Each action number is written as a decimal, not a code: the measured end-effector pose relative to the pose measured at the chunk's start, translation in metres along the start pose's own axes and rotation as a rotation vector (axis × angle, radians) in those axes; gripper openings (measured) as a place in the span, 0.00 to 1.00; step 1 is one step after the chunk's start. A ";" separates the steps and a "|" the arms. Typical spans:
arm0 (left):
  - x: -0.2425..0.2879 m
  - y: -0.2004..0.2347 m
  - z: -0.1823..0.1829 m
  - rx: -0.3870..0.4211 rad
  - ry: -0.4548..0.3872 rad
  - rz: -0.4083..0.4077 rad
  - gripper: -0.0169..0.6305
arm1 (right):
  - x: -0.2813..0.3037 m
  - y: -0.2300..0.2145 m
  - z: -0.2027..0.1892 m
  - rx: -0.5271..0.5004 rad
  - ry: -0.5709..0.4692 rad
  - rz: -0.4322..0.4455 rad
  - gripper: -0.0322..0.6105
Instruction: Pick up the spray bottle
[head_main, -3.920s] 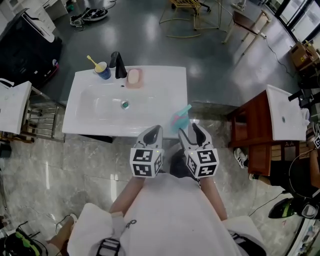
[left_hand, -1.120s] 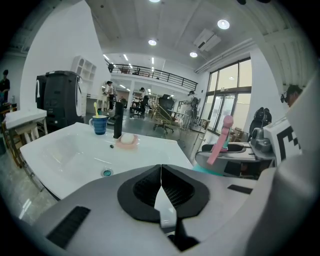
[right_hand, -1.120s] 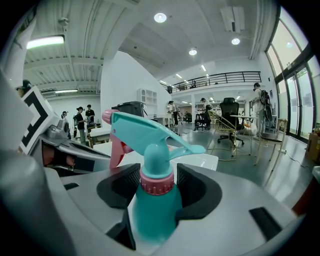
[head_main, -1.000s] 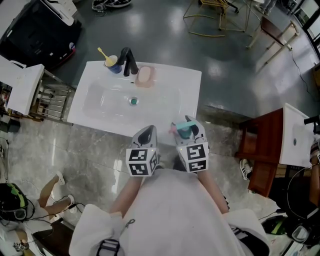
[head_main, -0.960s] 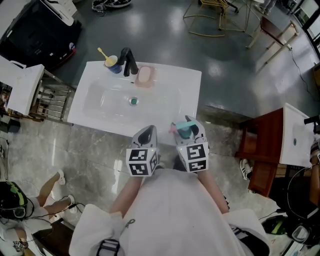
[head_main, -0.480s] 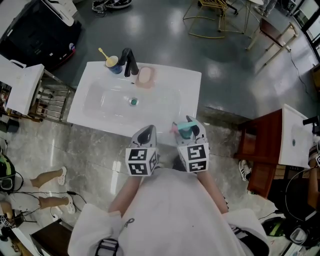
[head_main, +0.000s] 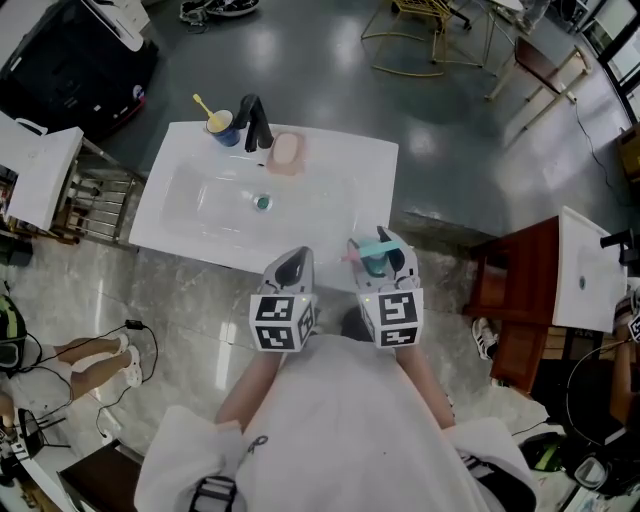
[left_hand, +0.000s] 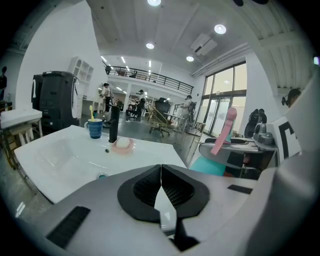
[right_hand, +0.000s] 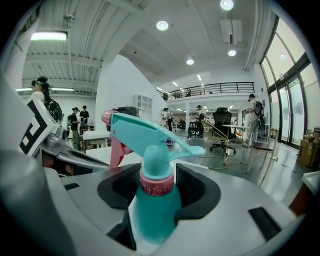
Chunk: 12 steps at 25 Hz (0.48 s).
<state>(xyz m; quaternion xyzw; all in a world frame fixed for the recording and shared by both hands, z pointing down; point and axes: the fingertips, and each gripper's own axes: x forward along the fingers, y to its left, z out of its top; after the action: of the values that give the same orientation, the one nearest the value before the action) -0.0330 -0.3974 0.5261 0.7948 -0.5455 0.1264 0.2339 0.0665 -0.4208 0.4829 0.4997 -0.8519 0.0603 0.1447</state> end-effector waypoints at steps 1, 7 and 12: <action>0.000 -0.002 0.002 -0.001 -0.005 -0.007 0.07 | -0.002 -0.001 0.004 -0.004 -0.009 -0.005 0.42; 0.000 -0.014 0.011 0.003 -0.030 -0.043 0.07 | -0.017 -0.001 0.034 -0.025 -0.094 -0.025 0.42; -0.004 -0.022 0.025 0.016 -0.069 -0.069 0.07 | -0.026 -0.002 0.056 -0.063 -0.145 -0.043 0.42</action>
<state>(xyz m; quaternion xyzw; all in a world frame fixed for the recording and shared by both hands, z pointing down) -0.0154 -0.4006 0.4972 0.8188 -0.5247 0.0949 0.2128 0.0698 -0.4142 0.4213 0.5161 -0.8507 -0.0061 0.0995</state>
